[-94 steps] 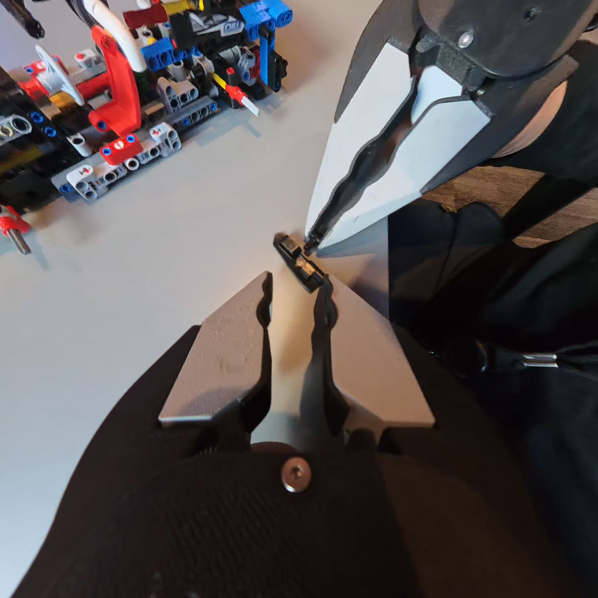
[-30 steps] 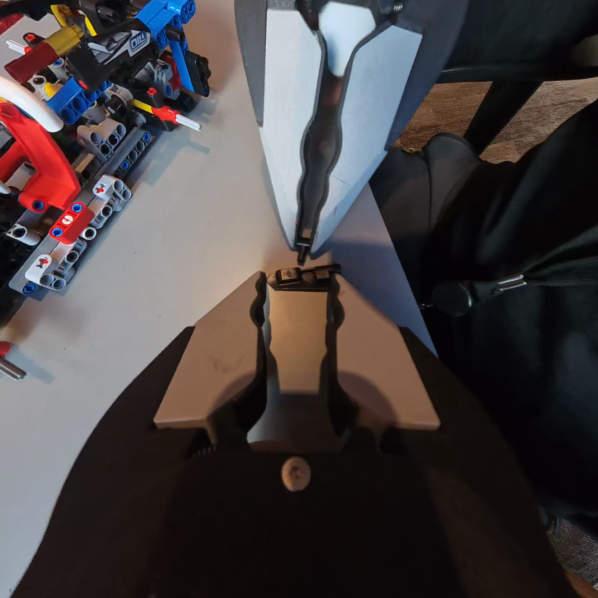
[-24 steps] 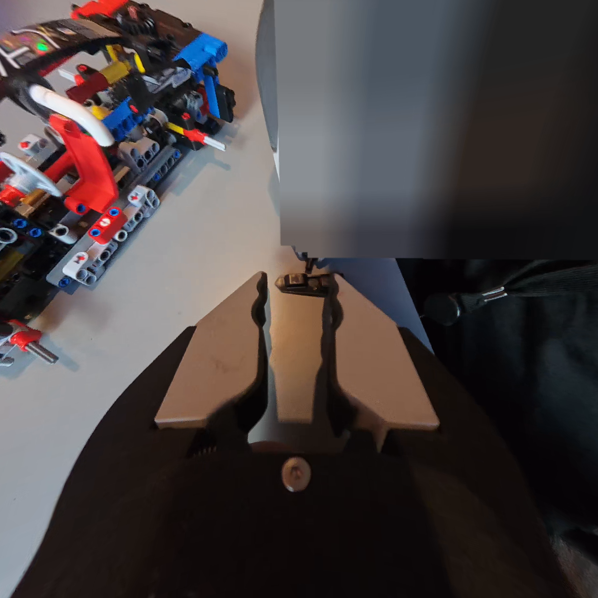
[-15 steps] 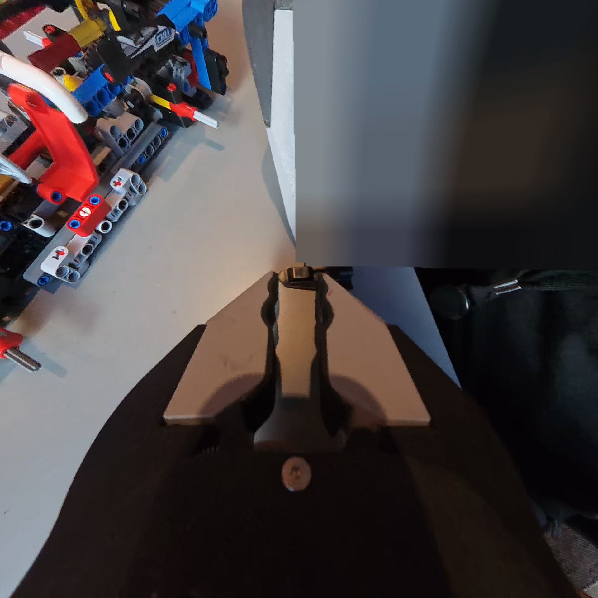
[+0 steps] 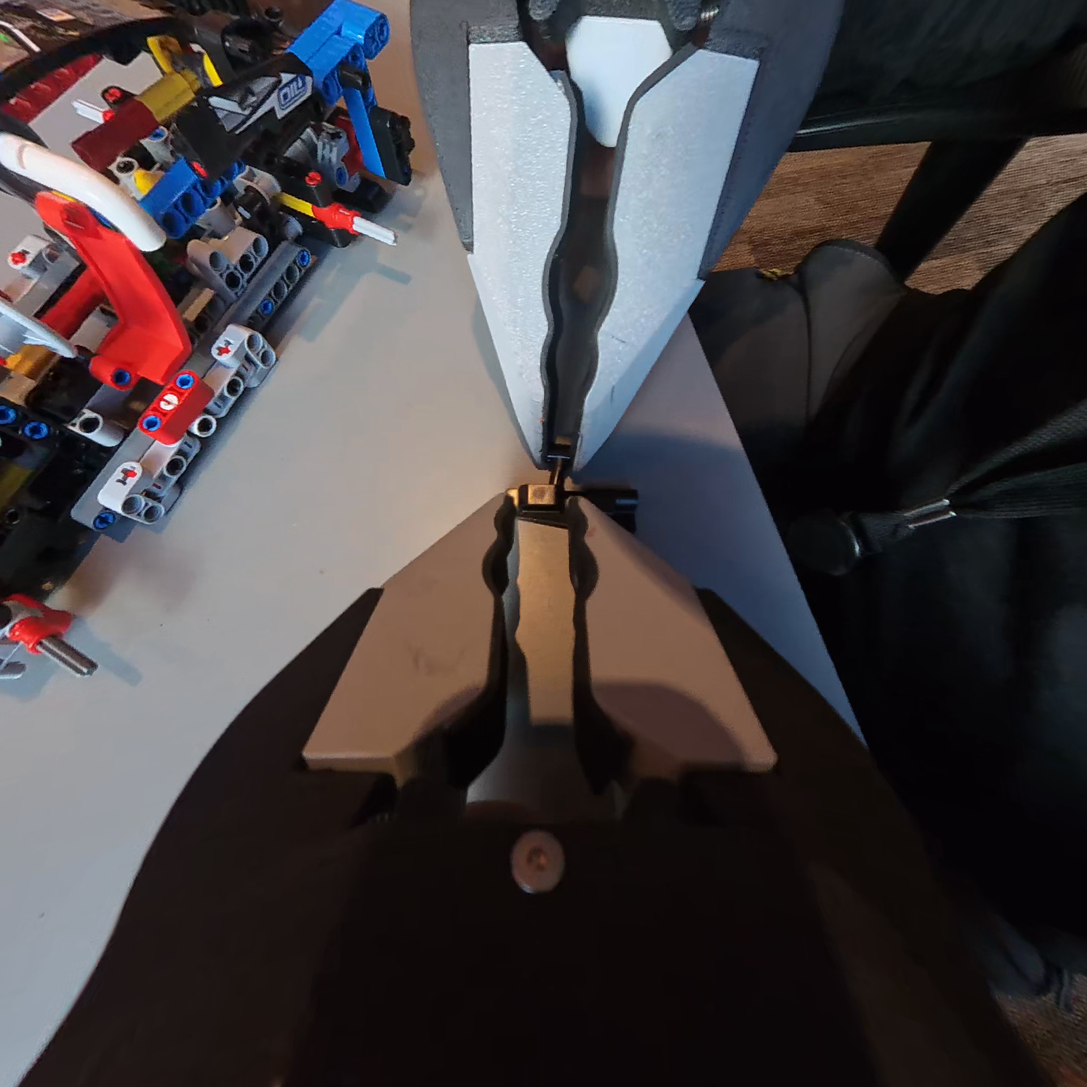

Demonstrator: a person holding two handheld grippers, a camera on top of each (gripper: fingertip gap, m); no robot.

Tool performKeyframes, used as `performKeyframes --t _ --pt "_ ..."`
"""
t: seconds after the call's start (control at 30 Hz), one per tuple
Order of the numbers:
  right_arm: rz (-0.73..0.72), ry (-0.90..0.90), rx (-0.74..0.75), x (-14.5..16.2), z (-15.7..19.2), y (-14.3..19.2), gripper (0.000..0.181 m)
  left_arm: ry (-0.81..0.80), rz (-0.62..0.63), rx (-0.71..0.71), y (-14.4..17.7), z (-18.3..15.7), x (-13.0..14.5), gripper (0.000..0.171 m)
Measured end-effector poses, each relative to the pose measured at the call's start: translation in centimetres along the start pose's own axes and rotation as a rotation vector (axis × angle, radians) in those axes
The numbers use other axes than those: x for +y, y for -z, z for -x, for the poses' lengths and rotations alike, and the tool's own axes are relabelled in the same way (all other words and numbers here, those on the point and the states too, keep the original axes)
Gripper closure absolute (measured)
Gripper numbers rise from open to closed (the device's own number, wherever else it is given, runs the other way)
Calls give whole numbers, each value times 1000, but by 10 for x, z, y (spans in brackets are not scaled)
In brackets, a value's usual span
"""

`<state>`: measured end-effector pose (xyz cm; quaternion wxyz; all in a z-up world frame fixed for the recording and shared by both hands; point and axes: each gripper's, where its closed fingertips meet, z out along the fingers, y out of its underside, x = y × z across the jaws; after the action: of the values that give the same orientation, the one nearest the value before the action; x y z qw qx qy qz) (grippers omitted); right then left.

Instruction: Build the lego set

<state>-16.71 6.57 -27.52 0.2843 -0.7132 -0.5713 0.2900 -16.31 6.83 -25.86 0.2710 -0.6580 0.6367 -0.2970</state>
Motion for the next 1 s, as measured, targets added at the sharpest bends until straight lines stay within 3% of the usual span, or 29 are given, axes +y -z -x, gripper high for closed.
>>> performKeyframes --t 0.4,0.6,0.77,0.9,1.0 --pt "11 81 33 1 -1 -1 177 -14 5 -5 -6 1 16 160" --pt "6 257 164 0 -1 0 177 0 1 12 -7 1 16 160" --pt "-8 183 148 -2 -1 0 177 -10 0 4 -6 2 16 160" --pt "-74 -90 107 -1 6 -2 177 -32 1 27 -5 -3 17 160" --pt "-106 -117 156 -2 9 0 178 -50 2 41 -6 -7 17 159"
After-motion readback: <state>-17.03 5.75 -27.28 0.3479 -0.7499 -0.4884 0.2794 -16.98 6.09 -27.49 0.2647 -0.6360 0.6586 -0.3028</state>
